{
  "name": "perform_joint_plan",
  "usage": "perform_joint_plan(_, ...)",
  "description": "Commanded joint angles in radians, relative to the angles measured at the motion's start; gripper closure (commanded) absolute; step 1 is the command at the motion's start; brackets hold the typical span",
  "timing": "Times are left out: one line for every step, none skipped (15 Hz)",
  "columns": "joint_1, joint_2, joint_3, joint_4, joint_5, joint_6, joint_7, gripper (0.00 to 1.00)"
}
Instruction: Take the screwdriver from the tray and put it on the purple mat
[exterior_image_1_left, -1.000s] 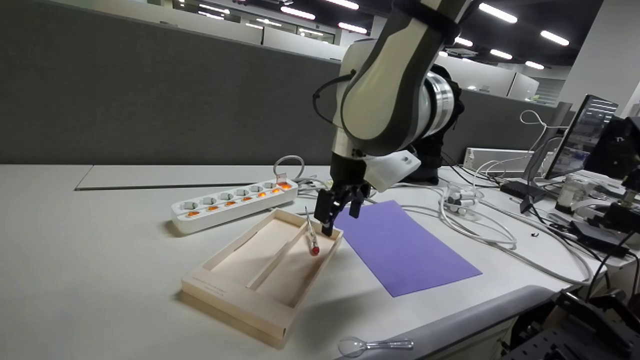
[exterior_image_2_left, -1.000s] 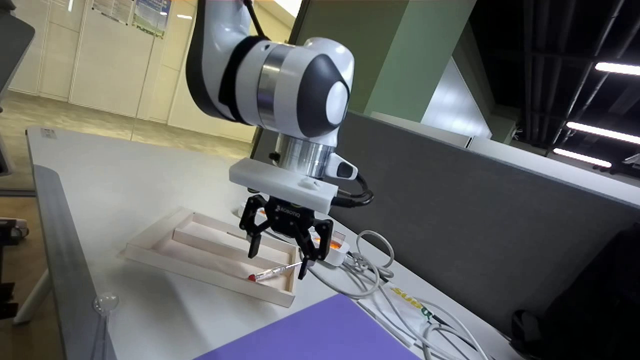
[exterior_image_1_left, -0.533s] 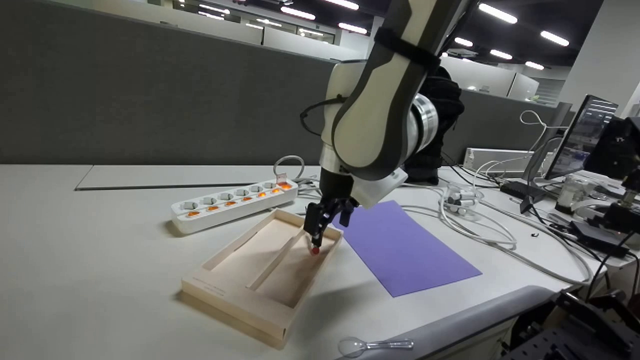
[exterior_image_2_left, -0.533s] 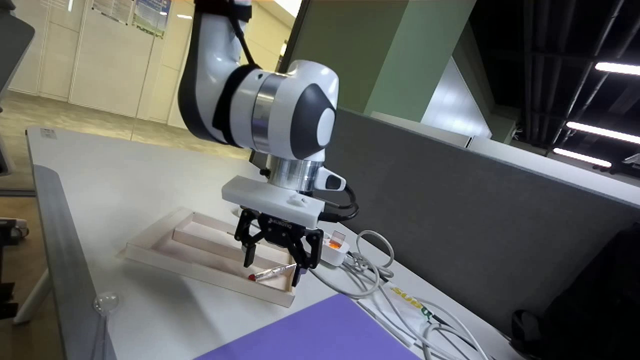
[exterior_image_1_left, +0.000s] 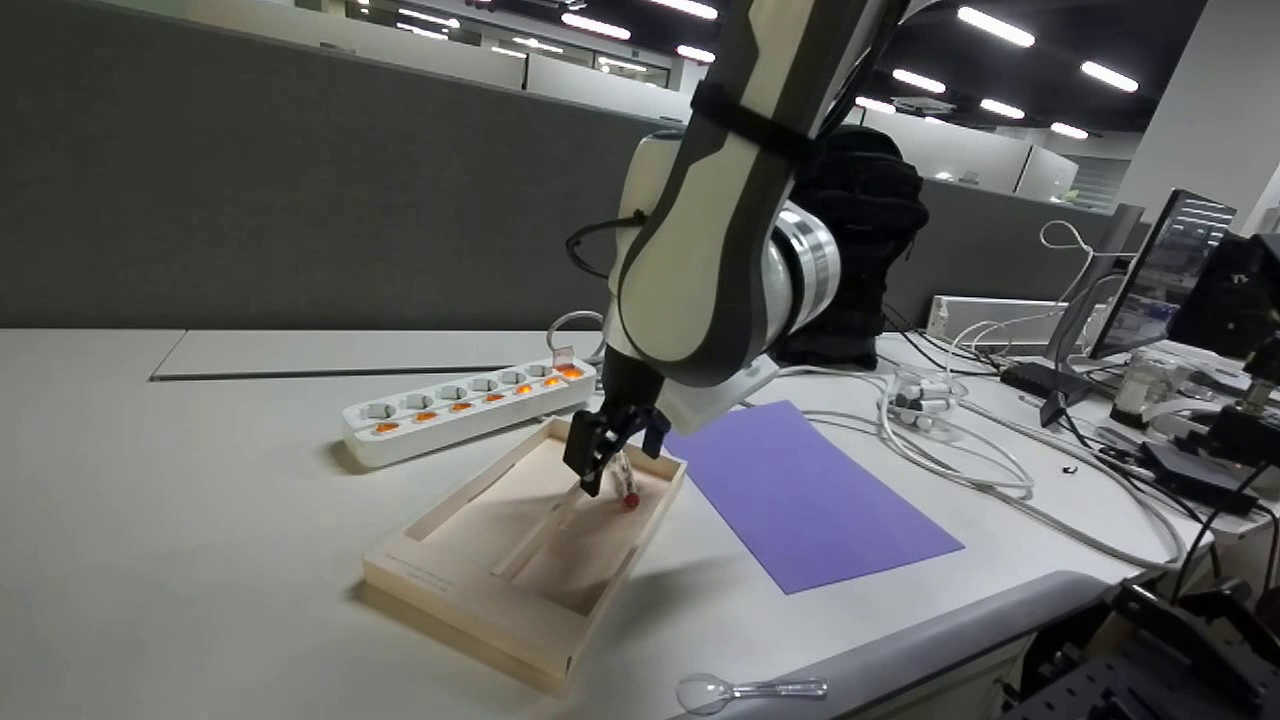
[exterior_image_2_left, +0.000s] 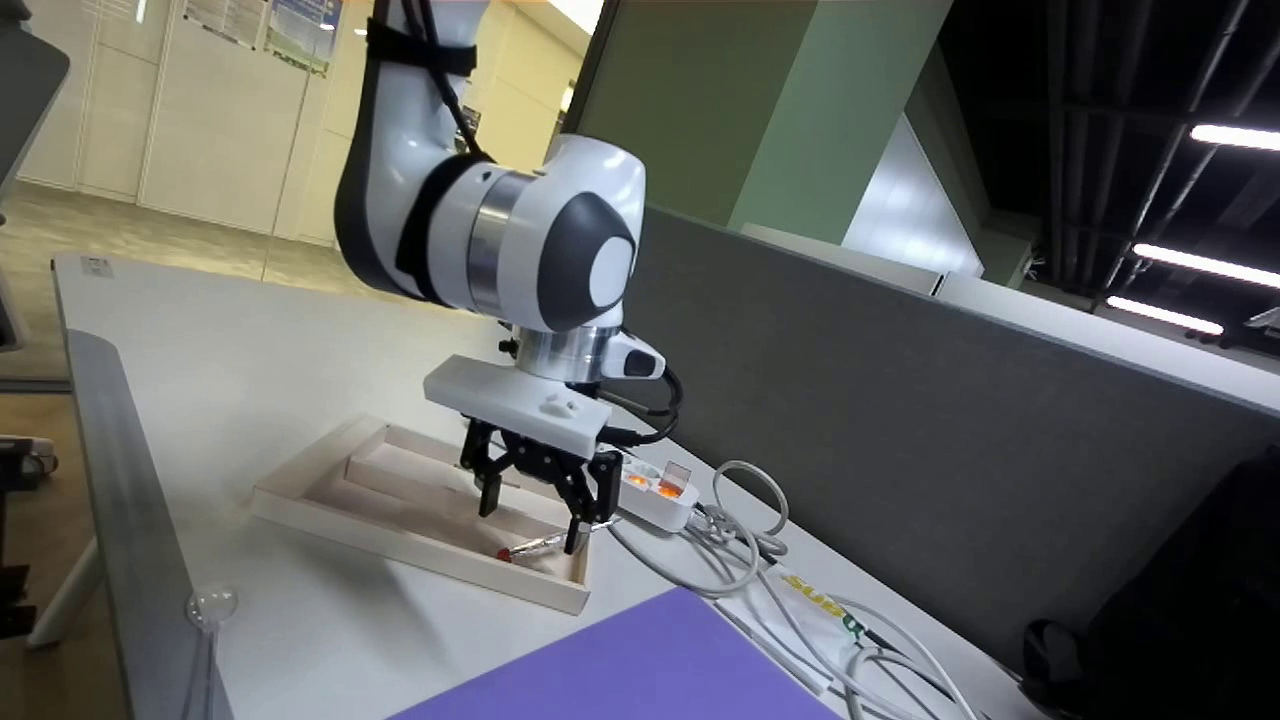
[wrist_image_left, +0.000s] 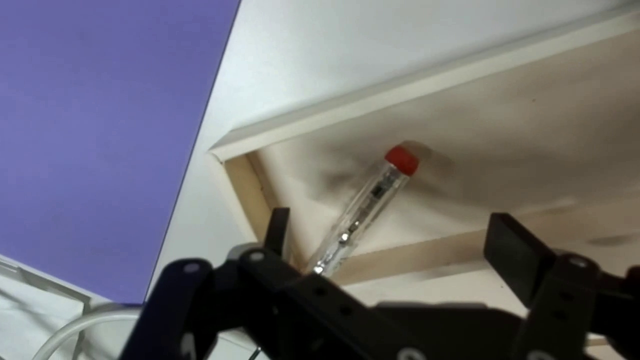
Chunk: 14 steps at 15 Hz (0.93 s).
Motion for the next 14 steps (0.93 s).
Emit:
perform_joint_plan(0.029,0.036,-0.024,0.026,0.038,0.022,0.037,0.26)
perform_joint_plan(0.033,0.044,-0.027,0.03,0.049,0.025,0.036,0.29)
perform_joint_plan(0.031,0.05,-0.027,0.034,0.06,0.025,0.034,0.36)
perform_joint_plan(0.031,0.055,-0.027,0.036,0.068,0.028,0.033,0.44)
perform_joint_plan(0.029,0.06,-0.026,0.038,0.078,0.032,0.031,0.52)
perform_joint_plan(0.028,0.064,-0.025,0.039,0.086,0.036,0.03,0.58)
perform_joint_plan(0.026,0.064,-0.025,0.039,0.095,0.041,0.028,0.66)
perform_joint_plan(0.025,0.06,-0.023,0.037,0.101,0.047,0.026,0.72)
perform_joint_plan(0.024,0.054,-0.024,0.033,0.107,0.051,0.024,0.78)
perform_joint_plan(0.015,0.047,-0.015,0.028,0.115,0.055,0.02,0.86)
perform_joint_plan(0.016,0.038,-0.02,0.022,0.118,0.057,0.018,0.92)
perform_joint_plan(0.007,0.029,-0.014,0.017,0.122,0.057,0.013,0.98)
perform_joint_plan(0.006,0.017,-0.017,0.01,0.126,0.057,0.012,0.99)
perform_joint_plan(-0.009,-0.004,-0.006,-0.001,0.129,0.052,0.005,0.97)
